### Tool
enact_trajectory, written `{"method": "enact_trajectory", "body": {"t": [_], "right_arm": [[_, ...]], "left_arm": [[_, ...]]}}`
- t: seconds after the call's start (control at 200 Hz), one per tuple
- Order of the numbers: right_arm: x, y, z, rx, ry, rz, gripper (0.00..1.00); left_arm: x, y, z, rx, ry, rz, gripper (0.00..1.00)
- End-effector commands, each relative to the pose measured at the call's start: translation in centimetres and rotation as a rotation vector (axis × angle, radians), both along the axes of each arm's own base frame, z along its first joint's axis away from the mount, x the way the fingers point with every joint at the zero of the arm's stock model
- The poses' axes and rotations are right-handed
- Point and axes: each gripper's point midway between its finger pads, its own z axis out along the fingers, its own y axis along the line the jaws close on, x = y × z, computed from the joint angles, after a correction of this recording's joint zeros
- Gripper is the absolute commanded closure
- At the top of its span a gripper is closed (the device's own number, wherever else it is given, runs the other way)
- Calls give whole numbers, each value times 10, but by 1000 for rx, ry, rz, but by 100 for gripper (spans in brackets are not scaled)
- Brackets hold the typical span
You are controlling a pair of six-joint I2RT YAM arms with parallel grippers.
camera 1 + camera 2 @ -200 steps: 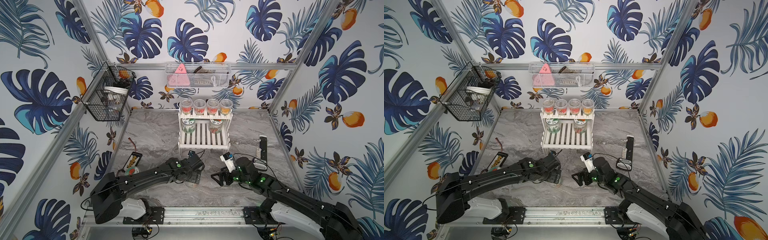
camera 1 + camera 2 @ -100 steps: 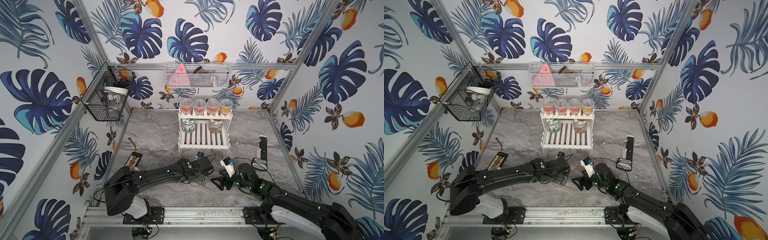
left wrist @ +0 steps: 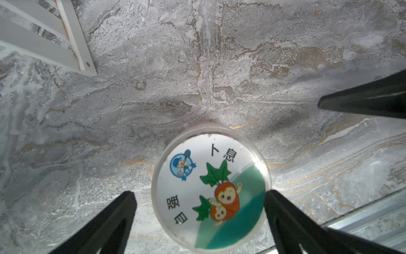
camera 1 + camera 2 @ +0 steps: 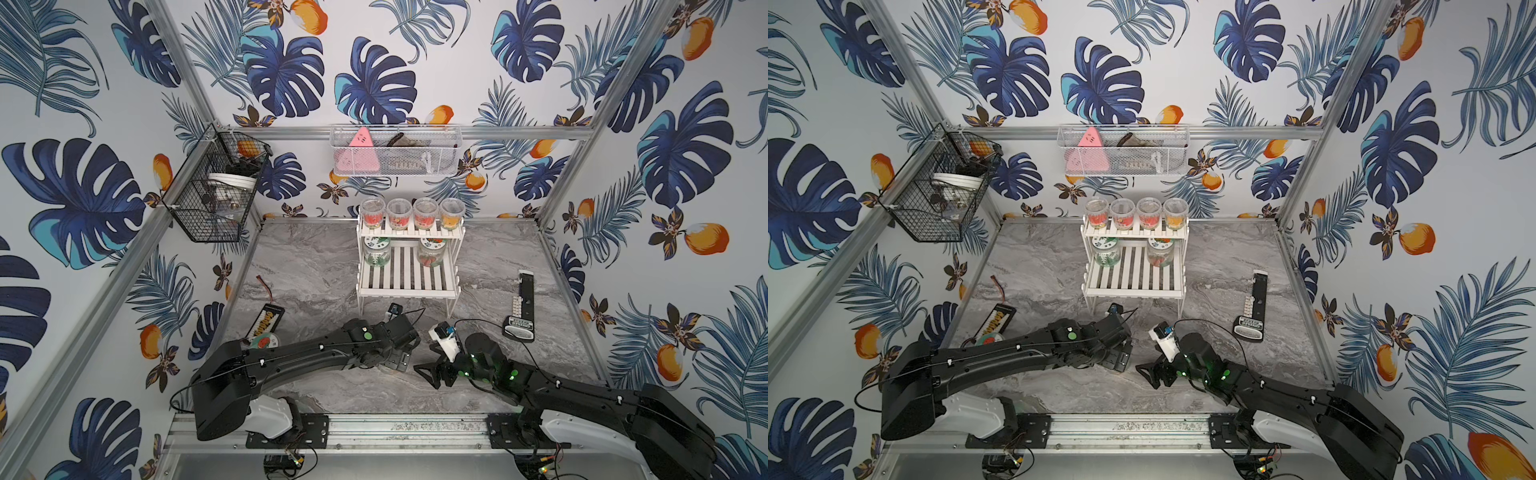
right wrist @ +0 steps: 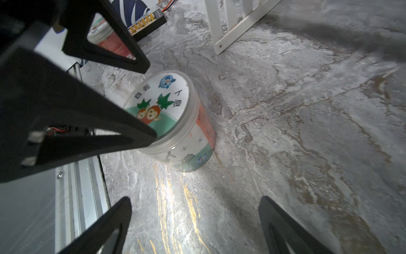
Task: Place the seed container on the shelf
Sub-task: Move the seed jar to the center of the board, then pick up the seed jar at the center of the board.
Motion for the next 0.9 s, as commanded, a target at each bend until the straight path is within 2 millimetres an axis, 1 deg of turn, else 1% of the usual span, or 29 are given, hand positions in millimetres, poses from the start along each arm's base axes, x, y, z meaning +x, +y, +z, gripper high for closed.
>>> {"method": "enact_trajectory", "body": {"t": [0.0,0.1,0.23,0.36,0.535,0.736,0.826,0.896], "right_arm": [[9,9,10,20,-112,-8,5],[11,10,4,8,-107,-23,5],[12,6,2,27,-110,-50,4],[11,4,-1,9,-107,-49,4],[11,3,-3,6,-103,-53,4],[11,6,-5,1,-100,-38,4],[11,8,-4,4,-99,-32,4],[11,9,-3,8,-103,-27,4]], "left_arm": [[-4,2,-8,20,32,-49,1],[-1,-4,-11,18,34,-71,1],[1,-9,-9,14,24,-90,1],[4,-4,-7,28,5,-85,1],[1,2,-16,65,12,-102,1],[0,-2,-16,59,22,-121,1],[0,-2,-15,60,23,-118,4],[1,-1,-11,60,17,-107,7]]}}
